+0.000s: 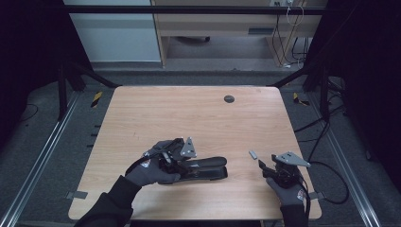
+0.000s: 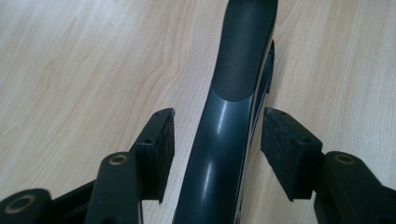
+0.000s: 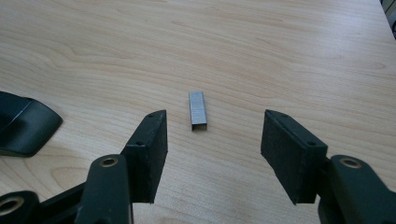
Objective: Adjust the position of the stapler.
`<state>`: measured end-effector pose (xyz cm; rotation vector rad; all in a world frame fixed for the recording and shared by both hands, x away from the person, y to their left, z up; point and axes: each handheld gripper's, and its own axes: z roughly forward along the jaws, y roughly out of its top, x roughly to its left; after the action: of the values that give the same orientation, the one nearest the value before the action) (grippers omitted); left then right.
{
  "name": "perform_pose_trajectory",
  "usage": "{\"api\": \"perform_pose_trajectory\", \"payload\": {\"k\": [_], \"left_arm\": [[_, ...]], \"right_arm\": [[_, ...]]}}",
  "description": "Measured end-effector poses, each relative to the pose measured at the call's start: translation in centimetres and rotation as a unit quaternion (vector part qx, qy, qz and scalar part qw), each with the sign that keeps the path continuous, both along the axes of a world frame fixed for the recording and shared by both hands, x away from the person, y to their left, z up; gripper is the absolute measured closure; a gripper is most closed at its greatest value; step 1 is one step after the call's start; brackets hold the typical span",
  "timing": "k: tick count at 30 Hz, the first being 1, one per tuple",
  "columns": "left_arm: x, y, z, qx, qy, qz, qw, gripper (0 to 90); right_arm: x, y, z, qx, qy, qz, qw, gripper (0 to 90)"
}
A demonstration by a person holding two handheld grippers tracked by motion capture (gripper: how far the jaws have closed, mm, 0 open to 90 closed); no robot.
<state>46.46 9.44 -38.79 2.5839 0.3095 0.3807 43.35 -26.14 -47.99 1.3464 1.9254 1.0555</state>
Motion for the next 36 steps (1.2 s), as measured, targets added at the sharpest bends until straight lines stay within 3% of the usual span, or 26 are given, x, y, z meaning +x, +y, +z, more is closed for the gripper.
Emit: {"api": "perform_pose_trajectory", "payload": {"k": [11, 36], "left_arm": [[0.8, -1.3, -1.3, 0.034, 0.018, -0.016, 0.9991, 42.6], [2.3, -2.4, -2.7, 0.070, 0.048, -0.053, 0.9950, 52.5]], "right_arm": [[0.1, -0.1, -0.2, 0.000, 0.005, -0.001, 1.0000, 41.9], [0.4, -0.1, -0.6, -0.002, 0.012, 0.005, 0.9999, 42.7]]}}
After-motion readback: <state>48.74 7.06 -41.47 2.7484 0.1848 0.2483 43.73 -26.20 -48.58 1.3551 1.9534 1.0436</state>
